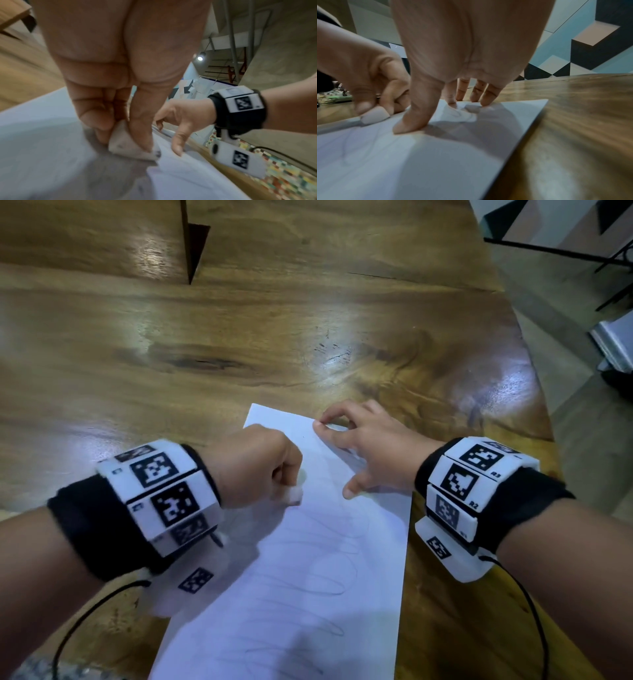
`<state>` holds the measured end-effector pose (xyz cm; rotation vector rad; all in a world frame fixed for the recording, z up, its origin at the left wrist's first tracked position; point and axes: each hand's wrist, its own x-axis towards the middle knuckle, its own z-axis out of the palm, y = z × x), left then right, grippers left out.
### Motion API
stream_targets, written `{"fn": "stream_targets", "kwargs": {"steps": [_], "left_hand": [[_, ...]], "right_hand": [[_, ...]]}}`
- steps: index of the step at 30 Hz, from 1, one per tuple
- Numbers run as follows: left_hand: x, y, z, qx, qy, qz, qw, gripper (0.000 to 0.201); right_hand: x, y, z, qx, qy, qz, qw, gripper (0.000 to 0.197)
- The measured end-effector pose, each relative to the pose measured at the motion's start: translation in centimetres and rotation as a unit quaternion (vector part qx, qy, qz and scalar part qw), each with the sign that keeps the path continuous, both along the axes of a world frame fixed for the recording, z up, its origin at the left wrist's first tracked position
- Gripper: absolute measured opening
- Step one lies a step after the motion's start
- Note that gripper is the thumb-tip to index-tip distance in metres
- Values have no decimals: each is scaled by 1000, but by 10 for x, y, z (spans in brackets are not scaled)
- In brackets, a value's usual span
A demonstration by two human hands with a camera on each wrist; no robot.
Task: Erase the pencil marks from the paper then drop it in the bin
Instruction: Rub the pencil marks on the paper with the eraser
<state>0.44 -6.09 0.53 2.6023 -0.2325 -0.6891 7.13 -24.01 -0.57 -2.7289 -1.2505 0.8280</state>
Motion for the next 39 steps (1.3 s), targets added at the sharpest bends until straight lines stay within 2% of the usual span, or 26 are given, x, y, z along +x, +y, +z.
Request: {"fn": "stream_targets", "kwargs": {"steps": [2, 5, 7, 9, 11, 16, 18, 21, 22, 26, 28, 31, 32, 34, 37, 39], "left_hand": [[15, -5, 3, -7, -41, 41, 998, 21], [29, -15, 4, -5, -120, 89, 989, 10], [12, -14, -1, -23, -103, 69, 992, 14], [-13, -8, -5, -38, -56, 2, 998, 19], [-21, -4, -7, -45, -26, -28, 998, 19], [10, -7, -2, -37, -103, 97, 989, 21], [-4, -4, -4, -47, -100, 69, 991, 23], [-27, -1, -5, -56, -34, 27, 997, 17], [-24, -1, -4, -56, -35, 38, 997, 14], [3, -2, -4, -47, -122, 136, 982, 16], [-6, 2, -4, -47, -107, 90, 989, 25], [-27, 7, -2, -20, -17, -3, 1000, 16], [-24, 6, -2, -21, -9, -2, 1000, 17], [-5, -2, 2, -26, -48, 40, 998, 21], [24, -20, 1, -35, -109, 111, 987, 7], [16, -21, -4, -39, -111, 111, 987, 8]], "right_hand": [[0, 1, 0, -3, 1, -6, 1000, 95], [0, 3, 0, -3, 5, -14, 1000, 96], [0, 2, 0, 0, 6, -12, 1000, 95], [0, 1, -1, 2, 2, -6, 1000, 95], [0, 1, -1, 1, -2, -3, 1000, 95], [-1, 1, -2, 2, -2, -8, 1000, 93], [0, 1, -1, -1, -1, -4, 1000, 94], [0, 0, -2, -2, 4, -8, 1000, 94], [0, 0, -2, 0, 7, -10, 1000, 94], [0, 0, -2, 0, 8, -12, 1000, 94], [0, 1, -1, -4, 9, -9, 1000, 94], [0, 0, -1, -3, 13, -10, 1000, 95], [0, 0, -1, -2, 13, -11, 1000, 94], [0, 1, -1, -1, 13, -12, 1000, 94], [0, 2, -1, -5, 11, -19, 1000, 95], [0, 2, -1, -2, 11, -17, 1000, 94]]}}
